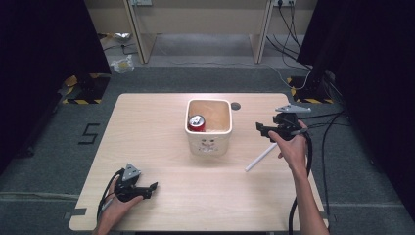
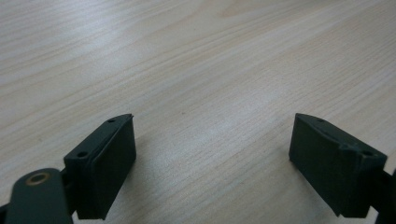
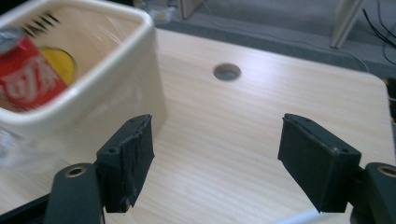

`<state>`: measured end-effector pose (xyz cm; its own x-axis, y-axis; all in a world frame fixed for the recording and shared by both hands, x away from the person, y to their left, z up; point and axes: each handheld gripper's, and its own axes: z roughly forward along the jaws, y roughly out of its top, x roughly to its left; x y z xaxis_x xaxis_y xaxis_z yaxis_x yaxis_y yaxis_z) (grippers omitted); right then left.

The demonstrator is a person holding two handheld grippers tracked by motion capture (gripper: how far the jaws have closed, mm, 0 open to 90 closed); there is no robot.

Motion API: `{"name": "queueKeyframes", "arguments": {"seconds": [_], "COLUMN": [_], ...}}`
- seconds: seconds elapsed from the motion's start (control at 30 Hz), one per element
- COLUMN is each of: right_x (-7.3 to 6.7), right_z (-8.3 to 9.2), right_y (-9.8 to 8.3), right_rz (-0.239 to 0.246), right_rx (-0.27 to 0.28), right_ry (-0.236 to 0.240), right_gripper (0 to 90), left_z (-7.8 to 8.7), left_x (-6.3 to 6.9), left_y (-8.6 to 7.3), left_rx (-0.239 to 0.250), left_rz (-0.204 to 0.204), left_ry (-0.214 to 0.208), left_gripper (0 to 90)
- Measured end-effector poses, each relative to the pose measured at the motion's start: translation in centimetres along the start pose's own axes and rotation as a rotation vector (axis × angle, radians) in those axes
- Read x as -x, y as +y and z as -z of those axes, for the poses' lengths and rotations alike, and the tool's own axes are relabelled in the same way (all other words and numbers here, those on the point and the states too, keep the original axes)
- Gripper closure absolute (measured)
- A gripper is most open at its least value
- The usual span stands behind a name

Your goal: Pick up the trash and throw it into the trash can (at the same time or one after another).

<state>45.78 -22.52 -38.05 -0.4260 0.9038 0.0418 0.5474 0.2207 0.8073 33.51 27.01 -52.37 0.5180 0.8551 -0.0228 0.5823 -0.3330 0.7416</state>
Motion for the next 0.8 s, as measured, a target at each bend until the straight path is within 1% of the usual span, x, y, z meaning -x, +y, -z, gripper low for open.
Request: {"name": "queueKeyframes", "arguments": {"seconds": [0.03,0.07,0.1,0.13,0.2,0.23,0.27,0.37,0.53,0.6,0.7,0.73,0.8], "right_x": [0.4,0.6,0.6,0.9,1.2,1.2,1.5,1.8,1.7,1.8,1.8,1.8,1.7], "right_z": [-0.5,-0.8,-0.8,-1.3,-1.7,-1.7,-2.0,-2.4,-2.8,-2.8,-2.8,-2.9,-2.8], "right_y": [-0.8,-1.3,-1.3,-2.1,-2.8,-2.8,-3.4,-4.2,-5.4,-5.7,-5.9,-6.0,-6.2], "right_rz": [-0.007,-0.013,-0.013,-0.015,-0.033,-0.033,-0.045,-0.064,-0.065,-0.08,-0.085,-0.077,-0.09], "right_rx": [-0.022,-0.033,-0.033,-0.056,-0.06,-0.06,-0.063,-0.07,-0.08,-0.067,-0.058,-0.064,-0.059], "right_ry": [-0.017,-0.027,-0.027,-0.05,-0.069,-0.069,-0.102,-0.101,-0.099,-0.103,-0.112,-0.115,-0.115], "right_gripper": [26.9,27.0,27.0,27.1,27.5,27.5,27.5,27.6,27.8,27.8,27.8,27.8,27.8], "left_z": [0.0,0.0,0.0,0.0,0.0,0.0,0.0,0.0,0.0,0.0,0.0,0.0,0.0], "left_x": [0.0,0.0,0.0,0.0,0.0,0.0,0.0,0.0,0.0,0.0,0.0,0.0,0.0], "left_y": [0.0,0.0,0.0,0.0,0.0,0.0,0.0,0.0,0.0,0.0,0.0,0.0,0.0], "left_rx": [0.0,0.0,0.0,0.0,0.0,0.0,0.0,0.0,0.0,0.0,0.0,0.0,0.0], "left_rz": [0.0,0.0,0.0,0.0,0.0,0.0,0.0,0.0,0.0,0.0,0.0,0.0,0.0], "left_ry": [0.0,0.0,0.0,0.001,0.0,0.0,0.001,0.0,0.0,0.0,0.0,0.0,0.0], "left_gripper": [13.8,13.8,13.8,13.8,13.8,13.8,13.8,13.8,13.8,13.8,13.8,13.8,13.8]}}
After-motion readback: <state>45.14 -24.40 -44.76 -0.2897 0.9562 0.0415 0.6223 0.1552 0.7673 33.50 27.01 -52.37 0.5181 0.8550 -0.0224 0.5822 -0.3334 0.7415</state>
